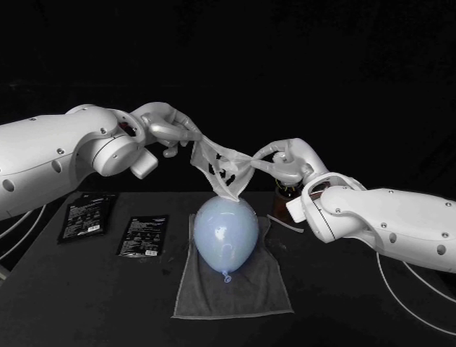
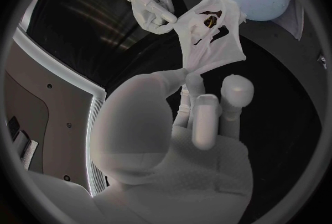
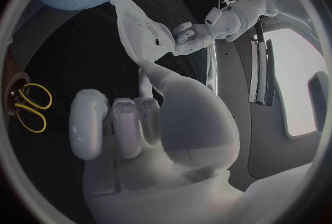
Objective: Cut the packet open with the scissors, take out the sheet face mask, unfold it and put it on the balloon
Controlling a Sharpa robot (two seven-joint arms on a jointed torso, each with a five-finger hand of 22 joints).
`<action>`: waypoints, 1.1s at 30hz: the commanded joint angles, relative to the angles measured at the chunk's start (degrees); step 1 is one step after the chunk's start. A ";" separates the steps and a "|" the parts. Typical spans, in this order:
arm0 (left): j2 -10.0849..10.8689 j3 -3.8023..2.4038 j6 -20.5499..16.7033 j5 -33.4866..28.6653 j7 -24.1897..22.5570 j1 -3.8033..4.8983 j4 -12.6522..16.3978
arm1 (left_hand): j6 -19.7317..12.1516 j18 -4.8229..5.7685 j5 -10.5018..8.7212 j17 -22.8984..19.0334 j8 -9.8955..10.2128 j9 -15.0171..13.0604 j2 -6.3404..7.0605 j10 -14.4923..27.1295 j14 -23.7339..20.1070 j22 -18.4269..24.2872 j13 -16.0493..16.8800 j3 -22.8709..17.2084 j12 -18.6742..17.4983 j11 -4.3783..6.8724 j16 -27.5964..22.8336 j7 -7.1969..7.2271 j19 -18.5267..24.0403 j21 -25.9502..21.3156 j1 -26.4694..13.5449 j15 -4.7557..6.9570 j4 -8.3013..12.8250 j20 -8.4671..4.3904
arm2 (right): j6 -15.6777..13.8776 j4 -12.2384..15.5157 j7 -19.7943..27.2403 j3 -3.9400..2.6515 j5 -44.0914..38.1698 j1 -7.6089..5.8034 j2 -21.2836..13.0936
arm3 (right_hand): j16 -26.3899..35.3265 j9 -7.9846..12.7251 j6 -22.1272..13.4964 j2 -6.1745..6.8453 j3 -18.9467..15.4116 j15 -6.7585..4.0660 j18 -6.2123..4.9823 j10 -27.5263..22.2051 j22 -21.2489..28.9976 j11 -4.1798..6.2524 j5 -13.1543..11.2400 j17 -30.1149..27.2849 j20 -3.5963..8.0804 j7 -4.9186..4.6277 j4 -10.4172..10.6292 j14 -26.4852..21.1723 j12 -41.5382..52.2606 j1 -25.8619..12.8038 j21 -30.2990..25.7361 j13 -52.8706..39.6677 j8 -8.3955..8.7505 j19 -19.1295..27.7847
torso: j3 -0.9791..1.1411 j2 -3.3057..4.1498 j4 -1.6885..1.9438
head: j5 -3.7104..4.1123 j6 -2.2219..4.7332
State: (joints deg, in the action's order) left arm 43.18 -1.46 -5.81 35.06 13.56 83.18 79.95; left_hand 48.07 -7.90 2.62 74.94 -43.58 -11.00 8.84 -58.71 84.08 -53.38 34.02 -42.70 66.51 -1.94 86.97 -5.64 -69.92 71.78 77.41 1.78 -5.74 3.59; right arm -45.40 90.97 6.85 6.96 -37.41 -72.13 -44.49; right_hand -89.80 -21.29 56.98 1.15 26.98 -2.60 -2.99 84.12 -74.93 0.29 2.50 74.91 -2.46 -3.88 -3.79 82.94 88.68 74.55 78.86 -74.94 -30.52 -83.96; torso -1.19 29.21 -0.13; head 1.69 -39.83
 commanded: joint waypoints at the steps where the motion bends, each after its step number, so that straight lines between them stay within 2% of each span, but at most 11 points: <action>1: -0.37 -0.07 0.56 -1.74 -4.21 0.09 -0.34 | 0.44 0.62 0.18 2.74 -0.20 -2.71 -0.56 -0.71 1.99 -0.10 -0.13 -0.17 0.11 0.57 0.29 -0.07 0.09 0.22 0.14 0.37 0.39 -0.17 | 2.63 -0.79 -1.51 -0.09 -0.51 -0.83 0.13 | -0.20 -2.05 0.03 -0.01 0.64 -1.42 0.66 5.05 -11.94 0.26 0.29 15.09 0.26 0.23 -0.07 7.06 0.23 -0.76 0.19 -13.89 -0.26 -2.13 | -0.02 -0.02 0.03 | 0.02 0.19; 6: -0.71 -0.07 0.15 -3.00 -7.63 0.10 -0.77 | 0.42 0.71 0.18 3.28 -0.20 -2.72 -0.50 -0.67 2.16 -0.53 -0.19 -0.15 0.07 0.56 0.41 -0.08 -0.15 0.44 0.06 0.37 0.44 -0.18 | 3.84 -2.41 -2.53 -0.12 -1.47 -2.74 0.49 | -0.20 -2.06 0.01 0.01 0.74 -1.42 0.67 5.14 -11.95 0.26 0.30 15.09 0.25 0.23 -0.11 7.06 0.34 -0.79 0.23 -14.02 -0.30 -2.14 | -0.02 -0.03 0.07 | 0.15 0.50; 15: -0.83 -0.11 -3.40 -5.60 -12.53 0.38 -2.24 | 0.42 0.79 0.18 3.75 -0.20 -2.72 -0.47 -0.73 2.31 -0.94 -0.09 -0.13 0.11 0.56 0.52 -0.08 -0.38 0.64 -0.01 0.37 0.46 -0.18 | 5.51 -4.65 -3.97 -0.13 -3.36 -5.57 0.65 | -0.20 -2.13 -0.02 0.12 1.07 -1.42 0.68 5.19 -11.96 0.27 0.29 15.09 0.25 0.23 -0.29 7.06 0.40 -0.90 0.28 -14.08 -0.46 -2.16 | -0.03 -0.07 0.03 | 0.20 1.12; 22: -0.74 -0.13 -5.74 -7.44 -14.48 0.93 -3.67 | 0.42 0.88 0.18 4.04 -0.20 -2.72 -0.48 -0.93 2.42 -1.43 0.19 -0.15 0.24 0.57 0.59 -0.08 -0.66 0.90 -0.06 0.38 0.50 -0.19 | 5.85 -5.75 -4.55 -0.13 -4.33 -6.65 0.41 | -0.20 -2.16 -0.04 0.19 1.23 -1.42 0.72 5.27 -12.02 0.27 0.29 15.09 0.25 0.22 -0.38 7.06 0.50 -0.95 0.47 -14.20 -0.53 -2.22 | -0.01 -0.03 0.04 | 0.23 1.61; 29: -0.73 -0.14 -7.60 -8.84 -15.70 1.19 -4.89 | 0.44 0.94 0.18 4.24 -0.21 -2.73 -0.51 -1.12 2.50 -1.79 0.36 -0.18 0.33 0.59 0.65 -0.07 -0.89 1.10 -0.14 0.39 0.57 -0.20 | 4.95 -6.42 -4.78 -0.13 -4.85 -6.95 0.05 | -0.20 -2.19 -0.04 0.24 1.40 -1.42 0.74 5.26 -12.05 0.27 0.29 15.09 0.25 0.22 -0.46 7.06 0.49 -1.01 0.58 -14.18 -0.61 -2.26 | -0.02 0.01 -0.05 | 0.24 1.95; 33: -0.81 -0.15 -7.92 -9.27 -16.05 1.31 -5.42 | 0.44 0.95 0.18 4.28 -0.21 -2.73 -0.52 -1.18 2.52 -1.82 0.43 -0.19 0.37 0.59 0.66 -0.07 -0.91 1.12 -0.16 0.40 0.59 -0.21 | 4.09 -6.59 -4.61 -0.14 -4.94 -7.03 -0.04 | -0.20 -2.21 -0.04 0.28 1.53 -1.42 0.75 5.33 -12.06 0.26 0.29 15.09 0.25 0.22 -0.53 7.06 0.58 -1.05 0.62 -14.28 -0.67 -2.28 | 0.01 0.06 0.01 | 0.31 2.04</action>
State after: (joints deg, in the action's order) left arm 42.48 -1.52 -11.81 27.64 -0.23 84.31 74.73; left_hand 48.06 -7.91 2.49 74.94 -43.58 -11.00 8.84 -58.82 84.04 -55.13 34.36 -42.92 66.54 -2.04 87.42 -5.63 -70.45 72.55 77.42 1.74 -5.52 3.49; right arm -40.77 84.45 2.44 6.88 -41.09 -79.06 -44.48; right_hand -89.80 -21.79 56.79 1.76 28.18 -2.59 -2.92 84.01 -74.91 0.19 2.63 74.90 -2.50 -3.76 -4.36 82.95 88.91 73.94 79.14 -74.94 -30.80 -83.76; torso -1.20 29.22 -0.14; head 1.92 -37.87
